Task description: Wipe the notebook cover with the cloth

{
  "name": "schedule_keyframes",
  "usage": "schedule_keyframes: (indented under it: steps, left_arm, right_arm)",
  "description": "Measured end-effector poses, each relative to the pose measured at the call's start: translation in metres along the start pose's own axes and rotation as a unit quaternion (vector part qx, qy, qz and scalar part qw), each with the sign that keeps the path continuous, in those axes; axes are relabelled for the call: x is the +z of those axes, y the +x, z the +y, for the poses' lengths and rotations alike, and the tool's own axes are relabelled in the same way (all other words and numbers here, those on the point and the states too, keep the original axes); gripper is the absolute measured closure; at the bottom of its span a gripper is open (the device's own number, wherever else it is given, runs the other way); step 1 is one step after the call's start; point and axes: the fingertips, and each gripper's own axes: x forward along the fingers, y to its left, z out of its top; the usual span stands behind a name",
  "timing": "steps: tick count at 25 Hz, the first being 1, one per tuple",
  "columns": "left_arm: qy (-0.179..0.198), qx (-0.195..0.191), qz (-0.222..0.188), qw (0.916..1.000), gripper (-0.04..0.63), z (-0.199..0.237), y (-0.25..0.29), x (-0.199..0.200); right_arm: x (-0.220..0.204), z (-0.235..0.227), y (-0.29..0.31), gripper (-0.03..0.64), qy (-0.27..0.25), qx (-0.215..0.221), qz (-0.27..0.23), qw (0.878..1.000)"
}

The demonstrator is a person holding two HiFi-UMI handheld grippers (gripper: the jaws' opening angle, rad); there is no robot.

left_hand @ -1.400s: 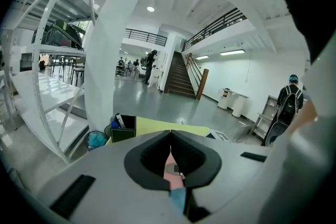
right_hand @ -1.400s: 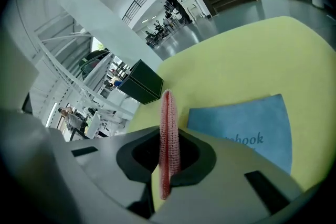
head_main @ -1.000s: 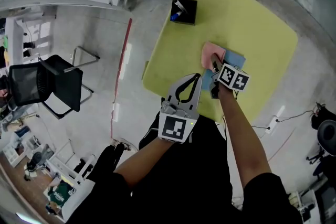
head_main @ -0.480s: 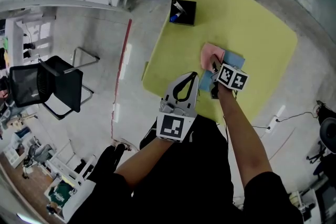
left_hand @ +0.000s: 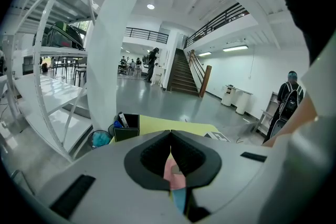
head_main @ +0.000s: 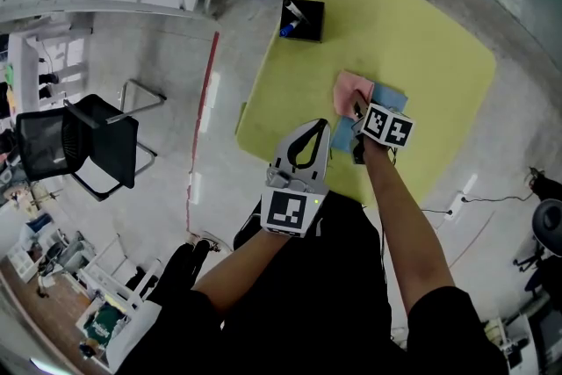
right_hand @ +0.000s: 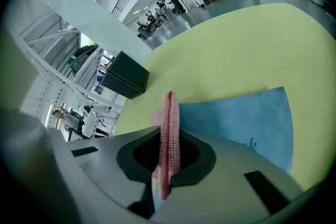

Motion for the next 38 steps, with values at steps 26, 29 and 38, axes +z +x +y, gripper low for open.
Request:
schedule_keyframes:
  steps: [26,29,38]
  left_arm:
    - [0.011,-0.005,0.01,0.9999,0.581,-0.011,0.004,-0.008]
    - [0.014,-0.006,0.008,0.9999,0.581,-0.014,0.005,-0.007]
    - [0.025,-0.012,0.015,0.9995,0.581,-0.018,0.004,-0.008]
  right_arm:
    - [0.001,-0.019,-0.013,0.58,0.03,-0.001,-0.004,1.0]
    - [0.001,-0.022,-0.015,0.58,0.031,-0.003,-0.003,1.0]
    - [0.0,-0.028,-0.019,0.58,0.029,-0.005,-0.003,1.0]
